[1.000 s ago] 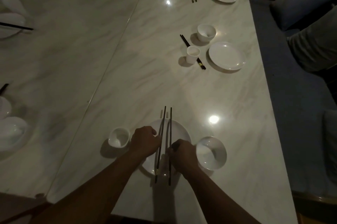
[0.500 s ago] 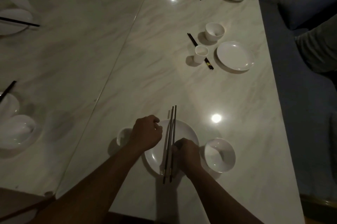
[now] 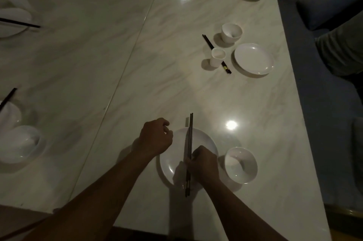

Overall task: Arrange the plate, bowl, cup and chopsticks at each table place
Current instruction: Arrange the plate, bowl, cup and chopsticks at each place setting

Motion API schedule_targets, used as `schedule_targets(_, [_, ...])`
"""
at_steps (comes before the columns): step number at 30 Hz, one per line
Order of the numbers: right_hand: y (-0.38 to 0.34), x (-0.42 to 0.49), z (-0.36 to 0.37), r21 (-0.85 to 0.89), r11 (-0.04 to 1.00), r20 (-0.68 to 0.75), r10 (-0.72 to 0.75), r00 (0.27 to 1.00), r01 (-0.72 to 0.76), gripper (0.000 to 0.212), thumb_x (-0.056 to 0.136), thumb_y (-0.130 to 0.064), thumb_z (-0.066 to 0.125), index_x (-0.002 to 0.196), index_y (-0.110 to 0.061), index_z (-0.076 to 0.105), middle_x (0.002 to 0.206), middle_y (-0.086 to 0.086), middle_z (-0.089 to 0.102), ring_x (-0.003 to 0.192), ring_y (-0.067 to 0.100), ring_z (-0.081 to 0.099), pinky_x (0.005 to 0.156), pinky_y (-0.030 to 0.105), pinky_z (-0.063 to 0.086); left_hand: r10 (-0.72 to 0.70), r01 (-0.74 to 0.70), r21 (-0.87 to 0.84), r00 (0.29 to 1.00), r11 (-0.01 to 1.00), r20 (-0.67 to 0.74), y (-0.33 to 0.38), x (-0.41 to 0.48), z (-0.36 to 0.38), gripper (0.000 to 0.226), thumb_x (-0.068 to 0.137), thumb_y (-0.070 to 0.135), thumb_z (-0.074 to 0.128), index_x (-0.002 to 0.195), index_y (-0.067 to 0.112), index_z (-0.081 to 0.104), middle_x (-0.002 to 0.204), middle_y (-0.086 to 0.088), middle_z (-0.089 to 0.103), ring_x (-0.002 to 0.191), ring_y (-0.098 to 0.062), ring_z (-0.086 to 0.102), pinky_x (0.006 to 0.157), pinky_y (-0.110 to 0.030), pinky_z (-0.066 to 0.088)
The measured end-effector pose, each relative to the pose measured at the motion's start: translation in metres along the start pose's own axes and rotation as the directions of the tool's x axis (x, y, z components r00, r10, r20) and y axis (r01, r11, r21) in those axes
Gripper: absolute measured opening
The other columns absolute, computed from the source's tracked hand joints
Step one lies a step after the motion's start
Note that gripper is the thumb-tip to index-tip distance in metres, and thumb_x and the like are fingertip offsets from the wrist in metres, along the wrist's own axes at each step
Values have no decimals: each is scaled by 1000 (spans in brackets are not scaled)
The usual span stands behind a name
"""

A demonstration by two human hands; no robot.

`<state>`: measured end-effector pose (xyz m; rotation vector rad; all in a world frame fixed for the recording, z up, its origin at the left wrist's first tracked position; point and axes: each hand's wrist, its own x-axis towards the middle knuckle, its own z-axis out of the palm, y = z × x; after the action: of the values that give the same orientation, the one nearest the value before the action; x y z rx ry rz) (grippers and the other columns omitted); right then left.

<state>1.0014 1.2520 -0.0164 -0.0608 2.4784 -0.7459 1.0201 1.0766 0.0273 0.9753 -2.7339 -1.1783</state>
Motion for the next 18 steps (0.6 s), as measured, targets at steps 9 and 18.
schedule_targets(9, [1, 0, 4, 26, 1000, -18, -5, 1000, 5, 19, 85, -28, 74, 95, -18, 61, 85, -2, 66, 75, 9, 66, 67, 23, 57, 19, -19, 2, 998, 1000, 54, -3, 2, 0, 33, 79, 25, 70, 111, 15, 66, 85, 6, 70, 86, -15, 65, 84, -32, 54])
schedule_targets(18, [-1, -1, 3, 1, 1000, -31, 30, 999, -30, 15, 87, -28, 72, 94, -20, 62, 84, -5, 64, 74, 6, 63, 61, 16, 48, 40, -41, 0, 995, 999, 91, -3, 8, -2, 36, 79, 26, 72, 112, 14, 65, 90, 2, 71, 87, -16, 66, 86, -36, 55])
